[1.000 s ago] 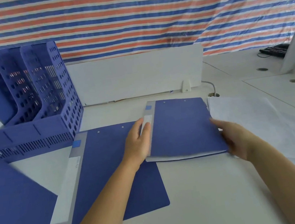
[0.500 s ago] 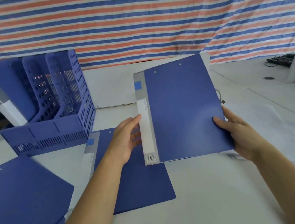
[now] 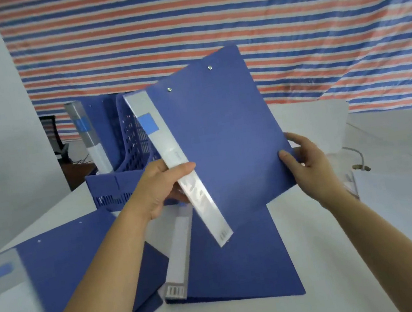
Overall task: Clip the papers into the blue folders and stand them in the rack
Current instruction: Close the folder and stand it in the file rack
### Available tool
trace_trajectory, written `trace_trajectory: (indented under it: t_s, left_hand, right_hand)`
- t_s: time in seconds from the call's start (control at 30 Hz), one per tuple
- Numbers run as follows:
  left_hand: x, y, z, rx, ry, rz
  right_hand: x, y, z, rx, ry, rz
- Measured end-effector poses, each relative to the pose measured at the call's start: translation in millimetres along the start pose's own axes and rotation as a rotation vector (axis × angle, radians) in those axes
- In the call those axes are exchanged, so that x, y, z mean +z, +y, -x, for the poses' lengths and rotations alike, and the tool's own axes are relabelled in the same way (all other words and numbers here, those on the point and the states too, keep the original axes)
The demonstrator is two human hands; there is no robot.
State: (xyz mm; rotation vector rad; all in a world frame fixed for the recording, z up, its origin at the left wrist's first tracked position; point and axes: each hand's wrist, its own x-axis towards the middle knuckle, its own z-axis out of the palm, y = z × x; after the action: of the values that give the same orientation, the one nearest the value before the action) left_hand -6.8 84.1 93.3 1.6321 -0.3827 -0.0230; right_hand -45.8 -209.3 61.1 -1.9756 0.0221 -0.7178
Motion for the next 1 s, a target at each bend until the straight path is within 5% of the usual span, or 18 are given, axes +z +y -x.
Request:
trace_trajectory:
  t_s: [0.1, 0.33, 0.53, 0.73, 1.0]
  left_hand:
    - [-20.1, 3.5, -1.6, 0.164, 0.206, 0.017]
    - [-68.7, 9.2, -24.4, 0.470, 0.723, -0.107]
    - [-96.2, -5.7, -67.0, 0.461, 0.987, -0.264]
    - [-120.1, -27.8, -110.1, 0.261, 1.000, -0.536]
    - [-129.2, -61.0, -147.2, 0.005, 0.741, -0.747]
  right_hand:
    - [40.0, -5.5, -17.3, 0.051, -0.028, 0.047]
    - [137.0, -6.5, -25.8, -0.079, -0.411, 0.193]
    - [187.0, 26.9, -13.6, -0.128, -0.664, 0.519]
    - [195.7, 60.7, 11.6, -0.236, -0.569, 0.600]
    - [195.5, 62.4, 11.0, -0.254, -0.558, 0.592]
